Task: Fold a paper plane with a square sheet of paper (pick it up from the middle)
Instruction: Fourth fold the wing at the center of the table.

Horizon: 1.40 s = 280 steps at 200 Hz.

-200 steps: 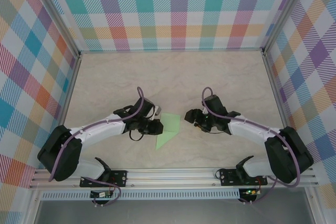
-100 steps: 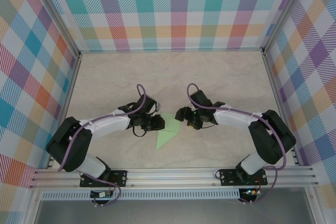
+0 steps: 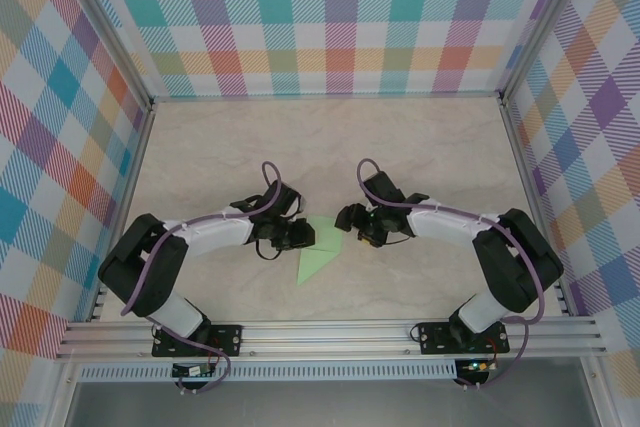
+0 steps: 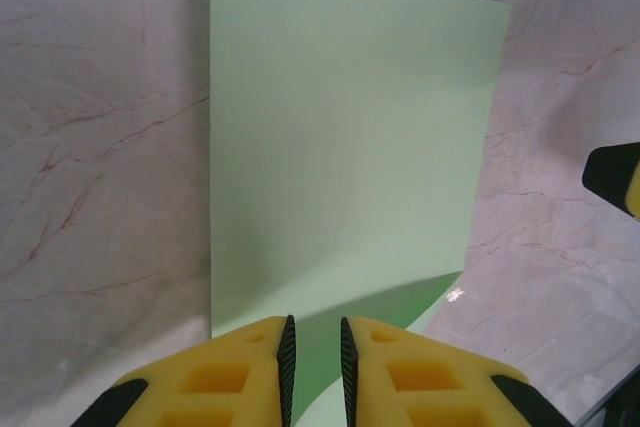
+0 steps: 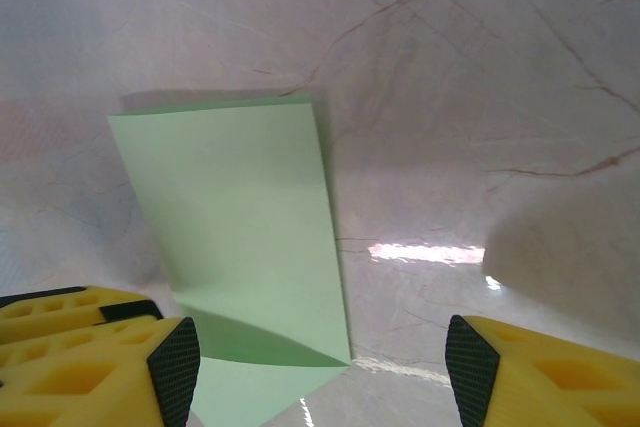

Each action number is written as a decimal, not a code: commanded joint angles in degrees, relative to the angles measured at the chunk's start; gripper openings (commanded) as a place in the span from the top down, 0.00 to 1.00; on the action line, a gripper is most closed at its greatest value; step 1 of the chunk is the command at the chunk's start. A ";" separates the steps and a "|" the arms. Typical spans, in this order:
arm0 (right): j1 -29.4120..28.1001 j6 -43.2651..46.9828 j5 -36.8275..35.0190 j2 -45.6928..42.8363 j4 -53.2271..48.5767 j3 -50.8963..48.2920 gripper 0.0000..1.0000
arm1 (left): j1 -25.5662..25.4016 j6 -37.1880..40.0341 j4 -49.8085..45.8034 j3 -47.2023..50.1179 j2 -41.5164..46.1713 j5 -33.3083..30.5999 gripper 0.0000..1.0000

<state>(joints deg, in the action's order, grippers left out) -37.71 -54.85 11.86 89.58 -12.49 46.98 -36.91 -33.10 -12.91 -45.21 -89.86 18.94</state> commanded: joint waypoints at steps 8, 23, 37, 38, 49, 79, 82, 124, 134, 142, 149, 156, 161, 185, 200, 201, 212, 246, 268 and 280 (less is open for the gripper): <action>-0.17 -0.06 4.23 2.45 3.09 0.88 0.33 | 0.87 0.36 0.56 -1.19 -1.49 -0.54 0.79; -0.25 -0.20 4.75 2.96 3.86 0.53 0.34 | 0.88 0.28 -0.19 -1.30 -1.02 -1.30 0.79; -0.26 -0.04 4.42 2.71 3.58 0.35 0.34 | 0.88 0.15 -0.99 -1.09 1.99 -2.96 0.78; -0.25 -0.01 4.37 2.71 3.55 0.33 0.34 | 0.88 0.19 -1.12 -1.14 2.20 -3.13 0.78; -0.26 0.14 4.14 2.17 3.43 0.18 0.34 | 0.88 0.73 -2.47 -1.68 4.68 -5.07 0.74; -0.28 0.63 2.86 0.88 2.72 -0.45 0.34 | 0.90 2.91 -9.52 -3.63 10.97 -7.82 0.70; -0.26 0.62 2.90 0.81 2.71 -0.53 0.34 | 0.91 2.97 -9.70 -3.52 11.55 -7.60 0.70; -0.58 0.45 2.25 0.51 2.57 -1.03 0.34 | 0.49 0.00 -3.54 -0.51 13.46 6.54 0.69; -0.69 0.27 1.87 0.42 2.72 -1.26 0.34 | 0.14 0.34 -3.49 -0.58 12.56 7.67 0.69; -0.71 0.13 1.75 0.42 2.90 -1.35 0.34 | -0.09 0.68 -3.53 -0.71 11.61 7.60 0.70; -0.77 0.09 1.81 0.49 3.01 -1.33 0.34 | -0.21 0.74 -3.53 -0.66 10.85 7.69 0.71; -0.85 0.19 1.85 0.58 3.10 -1.23 0.34 | -0.22 0.53 -3.53 -0.54 9.90 7.92 0.71; -0.95 0.22 1.92 0.59 3.13 -1.26 0.34 | -0.28 0.42 -3.53 -0.56 9.09 7.89 0.72; -1.47 0.01 1.85 0.46 3.48 -1.45 0.34 | -0.27 0.06 -2.01 0.30 5.26 6.99 0.75; -1.83 -0.26 2.22 0.51 4.01 -1.69 0.34 | -0.27 -0.66 0.21 0.73 3.23 7.45 0.76; -1.83 -0.26 2.26 0.51 4.12 -1.70 0.34 | -0.27 -0.74 0.32 0.73 3.13 7.44 0.76; -2.15 -0.34 2.37 0.46 4.24 -1.84 0.34 | -0.25 -0.71 -0.20 0.34 1.97 6.18 0.77; -2.71 -0.62 2.77 0.39 4.87 -2.54 0.35 | -0.19 0.41 -2.54 -0.42 0.57 -0.08 0.82; -2.80 -0.76 4.12 1.09 5.89 -2.61 0.35 | -0.18 0.64 -2.52 -0.23 -0.75 -0.29 0.83; -2.97 -1.02 3.97 1.35 5.81 -2.52 0.35 | -0.18 0.81 -2.55 -0.25 -1.14 -0.34 0.84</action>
<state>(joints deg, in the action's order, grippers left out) -40.16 -55.05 14.59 91.33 -8.36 44.99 -36.97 -33.19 -14.85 -45.34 -89.67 20.16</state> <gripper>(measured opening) 0.655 0.165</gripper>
